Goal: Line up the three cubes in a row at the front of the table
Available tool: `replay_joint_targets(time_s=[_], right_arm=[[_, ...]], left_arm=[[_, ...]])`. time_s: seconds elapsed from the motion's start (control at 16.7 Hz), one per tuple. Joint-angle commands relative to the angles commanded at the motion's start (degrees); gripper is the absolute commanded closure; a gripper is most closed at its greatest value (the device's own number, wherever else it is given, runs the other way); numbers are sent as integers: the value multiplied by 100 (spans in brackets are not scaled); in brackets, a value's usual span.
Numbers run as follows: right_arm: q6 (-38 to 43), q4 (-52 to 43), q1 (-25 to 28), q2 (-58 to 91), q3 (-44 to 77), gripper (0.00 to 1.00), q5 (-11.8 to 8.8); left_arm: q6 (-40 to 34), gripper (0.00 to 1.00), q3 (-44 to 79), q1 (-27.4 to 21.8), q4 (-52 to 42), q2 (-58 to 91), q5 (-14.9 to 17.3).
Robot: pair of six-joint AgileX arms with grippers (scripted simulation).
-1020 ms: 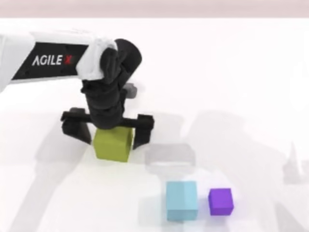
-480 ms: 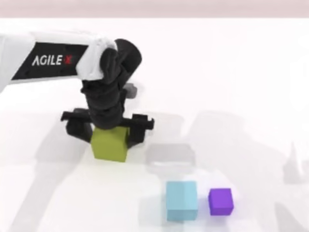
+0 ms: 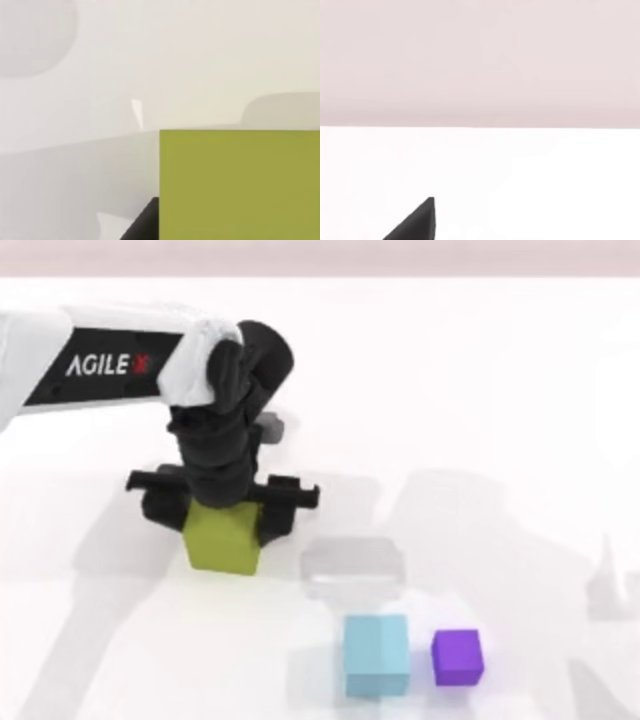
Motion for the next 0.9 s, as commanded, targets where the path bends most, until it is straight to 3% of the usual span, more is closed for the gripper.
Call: replay_joint_targets(time_s=[0.54,0.9], right_arm=[[0,0,0,0,0,0,0],[0,0,0,0,0,0,0]], left_arm=[[13,100,31,7,-45,-66,-17],[-13,100,704,91,-1138,-415,-21]])
